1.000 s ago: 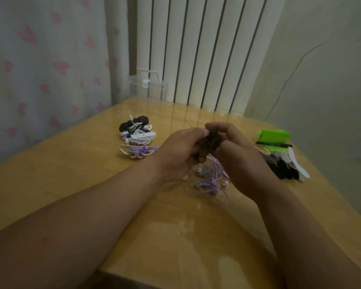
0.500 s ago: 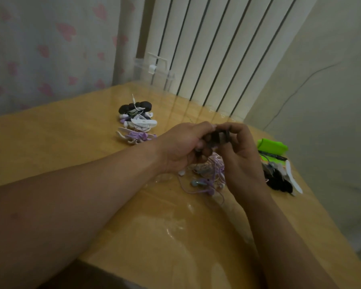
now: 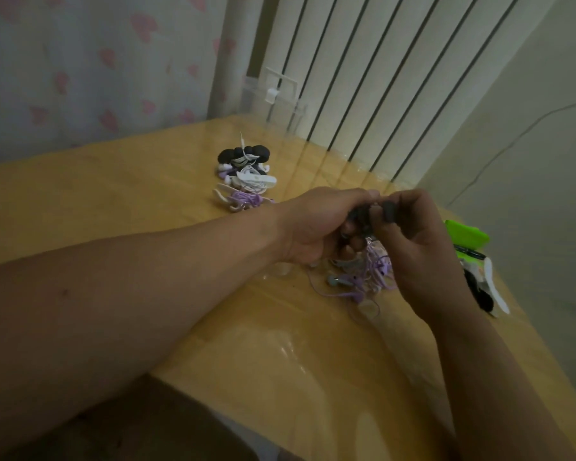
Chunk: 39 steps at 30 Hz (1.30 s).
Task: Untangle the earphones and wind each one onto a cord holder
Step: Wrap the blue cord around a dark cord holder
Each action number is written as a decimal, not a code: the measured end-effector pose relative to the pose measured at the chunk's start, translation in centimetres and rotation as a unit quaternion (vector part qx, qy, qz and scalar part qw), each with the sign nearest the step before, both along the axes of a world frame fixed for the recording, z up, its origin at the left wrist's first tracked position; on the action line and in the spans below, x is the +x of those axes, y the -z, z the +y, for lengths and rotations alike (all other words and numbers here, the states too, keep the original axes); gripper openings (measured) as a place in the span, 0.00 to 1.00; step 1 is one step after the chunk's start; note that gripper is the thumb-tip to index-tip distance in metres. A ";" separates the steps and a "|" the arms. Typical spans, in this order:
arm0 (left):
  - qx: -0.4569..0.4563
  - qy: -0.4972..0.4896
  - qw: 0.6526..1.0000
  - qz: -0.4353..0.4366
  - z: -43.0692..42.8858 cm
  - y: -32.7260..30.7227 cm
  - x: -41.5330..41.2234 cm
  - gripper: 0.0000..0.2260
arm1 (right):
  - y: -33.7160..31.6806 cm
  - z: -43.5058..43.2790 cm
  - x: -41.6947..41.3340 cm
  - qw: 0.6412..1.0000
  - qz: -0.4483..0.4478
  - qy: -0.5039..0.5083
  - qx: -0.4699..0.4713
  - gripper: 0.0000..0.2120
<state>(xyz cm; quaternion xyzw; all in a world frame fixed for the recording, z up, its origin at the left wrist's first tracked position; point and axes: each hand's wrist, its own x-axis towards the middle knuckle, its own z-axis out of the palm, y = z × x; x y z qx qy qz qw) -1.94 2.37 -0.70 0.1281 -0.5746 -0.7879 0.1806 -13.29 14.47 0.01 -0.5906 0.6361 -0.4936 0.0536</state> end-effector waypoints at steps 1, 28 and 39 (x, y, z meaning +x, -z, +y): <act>0.000 -0.006 1.000 -0.002 0.0 0.1 -0.1 0.14 | -0.1 -0.1 0.0 1.000 0.008 0.006 0.001 0.08; -0.011 0.044 0.999 -0.015 -1.4 -1.4 1.4 0.14 | -0.3 -0.6 0.2 0.984 -0.177 -0.033 0.017 0.12; -0.074 0.006 0.997 0.004 -0.6 -1.5 0.8 0.07 | 0.4 -1.1 -0.2 0.997 -0.028 0.062 -0.034 0.09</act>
